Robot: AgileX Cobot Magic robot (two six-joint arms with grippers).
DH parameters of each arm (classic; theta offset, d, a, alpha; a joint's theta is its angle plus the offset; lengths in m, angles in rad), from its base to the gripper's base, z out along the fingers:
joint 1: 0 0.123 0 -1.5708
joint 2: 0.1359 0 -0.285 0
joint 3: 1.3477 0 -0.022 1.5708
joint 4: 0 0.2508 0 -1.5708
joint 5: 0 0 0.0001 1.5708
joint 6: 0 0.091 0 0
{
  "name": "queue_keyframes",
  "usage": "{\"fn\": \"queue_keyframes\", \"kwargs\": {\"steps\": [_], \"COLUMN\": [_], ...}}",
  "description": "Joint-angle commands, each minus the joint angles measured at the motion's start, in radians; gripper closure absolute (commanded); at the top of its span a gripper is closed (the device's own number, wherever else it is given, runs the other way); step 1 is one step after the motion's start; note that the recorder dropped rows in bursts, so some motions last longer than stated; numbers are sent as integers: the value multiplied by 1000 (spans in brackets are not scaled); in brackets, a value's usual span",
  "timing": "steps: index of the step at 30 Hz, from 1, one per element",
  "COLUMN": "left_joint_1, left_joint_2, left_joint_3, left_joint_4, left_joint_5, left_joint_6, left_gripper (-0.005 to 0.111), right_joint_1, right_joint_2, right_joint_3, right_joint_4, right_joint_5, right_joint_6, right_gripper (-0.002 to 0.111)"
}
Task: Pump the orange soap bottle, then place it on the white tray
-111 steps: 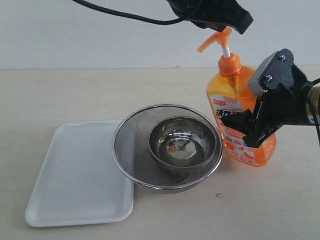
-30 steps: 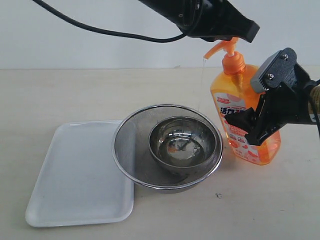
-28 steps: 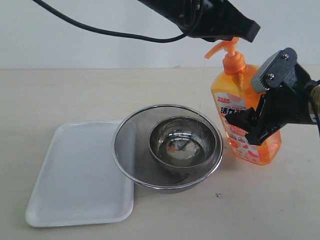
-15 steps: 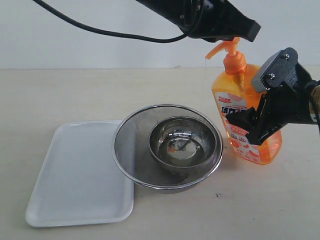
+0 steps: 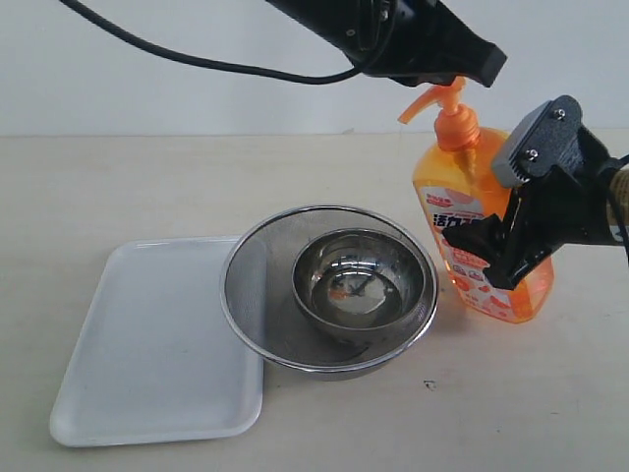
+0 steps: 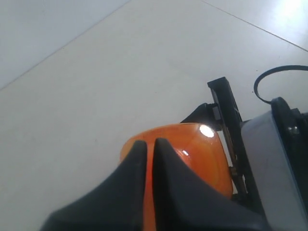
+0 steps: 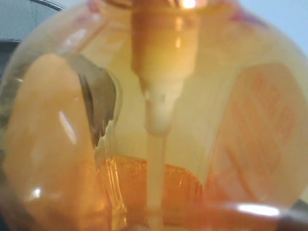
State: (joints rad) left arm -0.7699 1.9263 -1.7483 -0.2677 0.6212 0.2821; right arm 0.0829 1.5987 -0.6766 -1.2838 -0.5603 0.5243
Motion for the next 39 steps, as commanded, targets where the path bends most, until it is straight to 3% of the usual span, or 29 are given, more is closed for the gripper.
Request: {"fn": "queue_keyframes", "kwargs": {"steps": [1, 28, 39], "left_joint_1": [-19, -19, -19], "left_joint_2": [5, -278, -384], "left_joint_3": [50, 50, 50], "left_joint_4": [16, 89, 213], "left_joint_5": [191, 49, 59], "left_joint_6": [17, 2, -66], "left_gripper": [102, 102, 102], "right_joint_1": [8, 8, 8], "right_joint_2": [6, 6, 6], "right_joint_3": [9, 9, 9], "right_joint_4": [-10, -10, -10], "right_joint_5": [-18, -27, -39], "right_joint_6": [16, 16, 20], "right_gripper": [108, 108, 108]}}
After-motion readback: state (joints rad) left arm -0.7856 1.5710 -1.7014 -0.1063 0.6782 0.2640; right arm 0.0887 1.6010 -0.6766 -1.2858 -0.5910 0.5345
